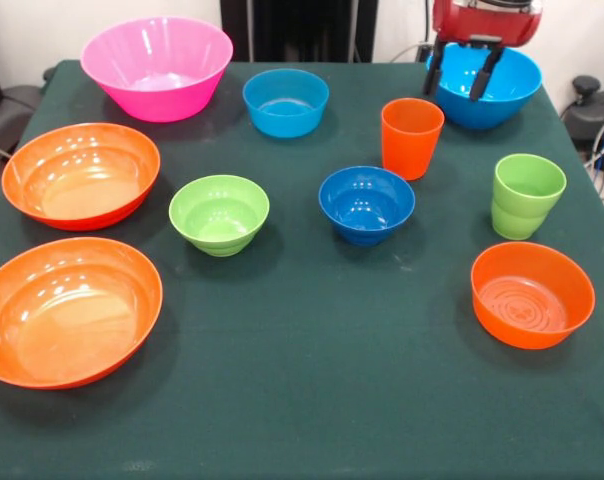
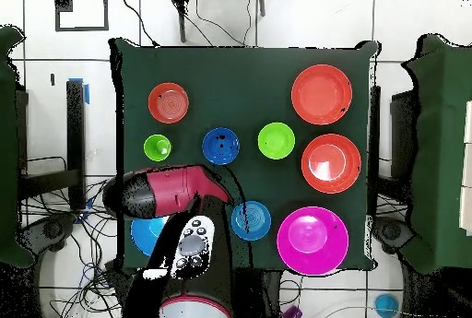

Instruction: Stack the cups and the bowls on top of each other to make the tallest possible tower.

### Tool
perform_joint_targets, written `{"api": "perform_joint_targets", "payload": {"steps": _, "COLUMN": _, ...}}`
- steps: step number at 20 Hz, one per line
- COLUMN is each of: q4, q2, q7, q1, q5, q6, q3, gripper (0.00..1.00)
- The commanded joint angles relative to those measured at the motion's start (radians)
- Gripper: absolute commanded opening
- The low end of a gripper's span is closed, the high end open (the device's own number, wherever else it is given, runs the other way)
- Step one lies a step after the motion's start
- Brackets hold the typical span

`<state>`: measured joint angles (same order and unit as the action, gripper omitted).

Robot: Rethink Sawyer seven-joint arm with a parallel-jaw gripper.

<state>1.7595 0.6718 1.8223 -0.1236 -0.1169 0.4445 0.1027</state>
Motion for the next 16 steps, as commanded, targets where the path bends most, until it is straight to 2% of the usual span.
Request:
{"api": "perform_joint_targets", "payload": {"steps": 1, "q4": 0.095, "q2": 0.015, "q7": 0.112, "q1": 0.048, "q5": -0.008, "q6": -0.068, "q3": -0.061, "gripper": 1.00}}
{"api": "perform_joint_targets", "payload": {"steps": 9, "q4": 0.113, "q2": 0.006, "q7": 0.124, "q1": 0.056, "q5": 0.006, "q6": -0.094, "q3": -0.079, "gripper": 1.00}}
{"api": "perform_joint_targets", "payload": {"steps": 16, "q4": 0.146, "q2": 0.036, "q7": 0.120, "q1": 0.067, "q5": 0.011, "q6": -0.100, "q3": -0.096, "gripper": 1.00}}
